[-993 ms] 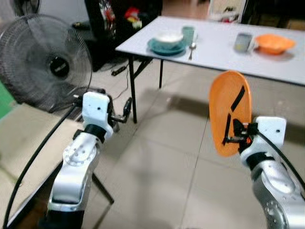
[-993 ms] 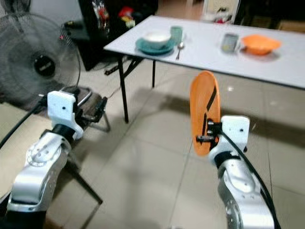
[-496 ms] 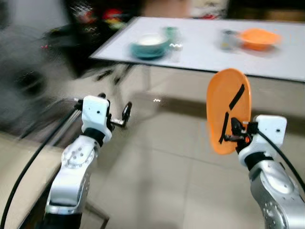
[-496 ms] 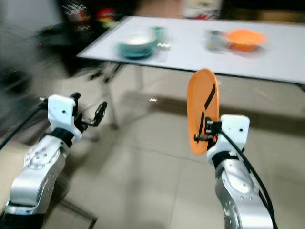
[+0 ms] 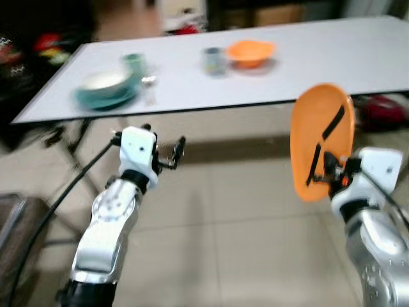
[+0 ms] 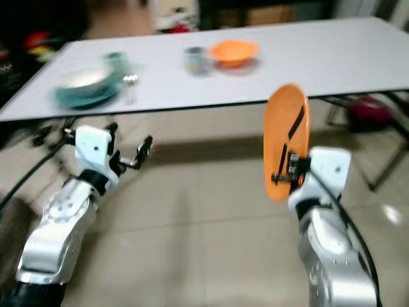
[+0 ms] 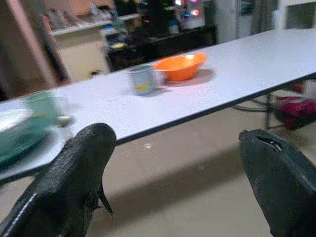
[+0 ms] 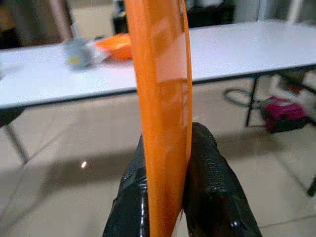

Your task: Setting the table

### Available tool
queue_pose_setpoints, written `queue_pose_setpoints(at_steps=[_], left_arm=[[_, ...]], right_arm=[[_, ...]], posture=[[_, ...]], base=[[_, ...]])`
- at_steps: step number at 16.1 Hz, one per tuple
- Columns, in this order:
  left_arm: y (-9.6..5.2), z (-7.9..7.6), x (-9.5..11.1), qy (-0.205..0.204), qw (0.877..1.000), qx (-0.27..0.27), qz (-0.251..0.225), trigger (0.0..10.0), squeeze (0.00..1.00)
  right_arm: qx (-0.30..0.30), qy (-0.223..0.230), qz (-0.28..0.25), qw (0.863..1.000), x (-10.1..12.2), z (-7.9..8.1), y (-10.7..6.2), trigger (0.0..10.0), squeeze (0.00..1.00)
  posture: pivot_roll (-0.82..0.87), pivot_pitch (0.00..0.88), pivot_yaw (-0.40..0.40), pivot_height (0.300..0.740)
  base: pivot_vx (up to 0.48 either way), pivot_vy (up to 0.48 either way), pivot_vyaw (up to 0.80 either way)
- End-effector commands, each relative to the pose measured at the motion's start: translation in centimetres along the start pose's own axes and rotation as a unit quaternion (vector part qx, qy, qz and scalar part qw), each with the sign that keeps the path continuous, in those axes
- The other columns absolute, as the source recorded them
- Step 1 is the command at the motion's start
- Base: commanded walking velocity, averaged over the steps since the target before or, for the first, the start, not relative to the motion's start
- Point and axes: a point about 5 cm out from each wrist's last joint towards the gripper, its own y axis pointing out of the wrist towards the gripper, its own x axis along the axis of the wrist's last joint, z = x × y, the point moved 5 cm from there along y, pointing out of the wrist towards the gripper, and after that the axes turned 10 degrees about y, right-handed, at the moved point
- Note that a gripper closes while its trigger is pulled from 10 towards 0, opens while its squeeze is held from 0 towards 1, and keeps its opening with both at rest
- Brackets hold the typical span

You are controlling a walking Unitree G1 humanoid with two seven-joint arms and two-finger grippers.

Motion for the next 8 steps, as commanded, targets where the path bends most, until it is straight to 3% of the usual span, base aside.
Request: queue_pose_setpoints(at_steps=[1,2,3,4,5,8], left_arm=[[-0.3,0.9,0.1,0.012,1.000,0.017,0.002,10.0,0.00],[-0.3,1.0,0.1,0.011,1.000,0.020,0.000,10.0,0.00],[-0.4,1.2,0.1,0.012,1.000,0.024,0.000,10.0,0.00],[-0.4,1.4,0.1,0.008,1.000,0.029,-0.001,10.0,0.00],[-0.4,1.4,0.1,0.007,1.000,0.030,-0.001,10.0,0.00],[-0.5,1.0,0.0,0.005,1.000,0.028,0.003,10.0,0.00]], right_arm=[[0.012,0.010,-0.018,1.000,1.2,0.6,0.2,10.0,0.00],[0.016,0.013,-0.015,1.000,1.2,0.9,0.4,10.0,0.00],[-0.007,-0.026,-0.026,0.999,1.4,0.5,0.6,10.0,0.00],[0.022,-0.030,-0.041,0.998,1.7,1.1,0.8,10.0,0.00],[0.040,-0.017,-0.047,0.998,2.0,1.5,0.8,10.0,0.00],[-0.007,0.016,-0.066,0.998,2.8,0.4,1.0,10.0,0.00]], posture=[[0.01,0.000,0.083,0.740],[0.01,0.000,0.078,0.740],[0.01,0.000,0.076,0.740],[0.01,0.000,0.078,0.740],[0.00,0.000,0.080,0.740],[0.00,0.000,0.080,0.740]], base=[[0.368,0.000,0.00],[0.371,0.000,0.00],[0.368,0.000,0.00],[0.375,0.000,0.00],[0.368,0.000,0.00],[0.370,0.000,0.00]])
